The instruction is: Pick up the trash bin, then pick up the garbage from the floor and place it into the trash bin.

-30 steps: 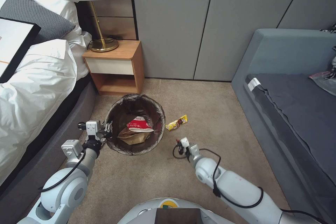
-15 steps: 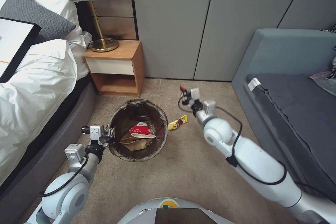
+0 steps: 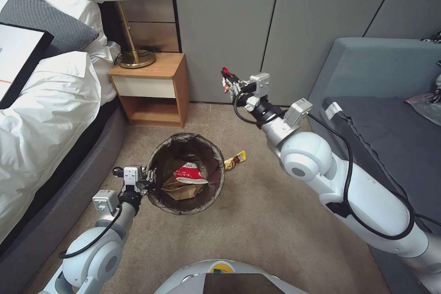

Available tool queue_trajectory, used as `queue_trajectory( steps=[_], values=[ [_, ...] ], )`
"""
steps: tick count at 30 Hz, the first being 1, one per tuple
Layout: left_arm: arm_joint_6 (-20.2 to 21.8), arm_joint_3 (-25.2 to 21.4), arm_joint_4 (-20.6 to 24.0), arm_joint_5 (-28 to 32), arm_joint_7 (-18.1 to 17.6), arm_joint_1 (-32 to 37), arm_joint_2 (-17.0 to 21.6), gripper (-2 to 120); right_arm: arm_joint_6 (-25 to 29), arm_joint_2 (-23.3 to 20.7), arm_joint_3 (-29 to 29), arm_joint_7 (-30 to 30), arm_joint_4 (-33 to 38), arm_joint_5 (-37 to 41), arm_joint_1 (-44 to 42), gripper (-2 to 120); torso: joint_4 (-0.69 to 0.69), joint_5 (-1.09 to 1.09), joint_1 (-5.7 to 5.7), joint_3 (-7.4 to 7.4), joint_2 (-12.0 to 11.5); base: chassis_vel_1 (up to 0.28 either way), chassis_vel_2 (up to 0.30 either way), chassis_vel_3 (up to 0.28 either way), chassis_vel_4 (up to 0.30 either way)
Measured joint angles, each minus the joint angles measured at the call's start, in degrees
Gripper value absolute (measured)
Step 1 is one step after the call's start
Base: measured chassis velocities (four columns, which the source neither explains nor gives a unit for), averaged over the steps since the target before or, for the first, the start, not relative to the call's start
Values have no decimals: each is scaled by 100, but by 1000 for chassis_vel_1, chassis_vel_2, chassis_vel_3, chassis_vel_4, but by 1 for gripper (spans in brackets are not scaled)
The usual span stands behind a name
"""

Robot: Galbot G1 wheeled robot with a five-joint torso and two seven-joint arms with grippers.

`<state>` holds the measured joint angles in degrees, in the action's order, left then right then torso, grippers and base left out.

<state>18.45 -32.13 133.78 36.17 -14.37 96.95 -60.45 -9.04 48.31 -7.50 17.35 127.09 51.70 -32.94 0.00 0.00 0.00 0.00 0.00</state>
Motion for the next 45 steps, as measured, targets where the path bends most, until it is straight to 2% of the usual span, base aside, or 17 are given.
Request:
queue_trajectory(
  steps=[4,12,29,45],
  values=[
    [7,-3,0,-3,-3,-5,-2,4,113,-11,-162,-151,104,60,31,0,0,0,0,0,0,0,0,0,0],
    [9,-40,-11,-7,-6,-18,4,4,446,-112,-883,-745,218,134,121,0,0,0,0,0,0,0,0,0,0],
    [23,-53,-18,-24,-22,-102,-46,4,405,-387,-1937,-861,205,-322,-115,0,0,0,0,0,0,0,0,0,0],
    [23,-91,17,-24,-22,-84,-57,4,406,-443,-2106,-892,137,-422,-140,1,-1,0,0,0,0,0,0,0,0]
  ],
)
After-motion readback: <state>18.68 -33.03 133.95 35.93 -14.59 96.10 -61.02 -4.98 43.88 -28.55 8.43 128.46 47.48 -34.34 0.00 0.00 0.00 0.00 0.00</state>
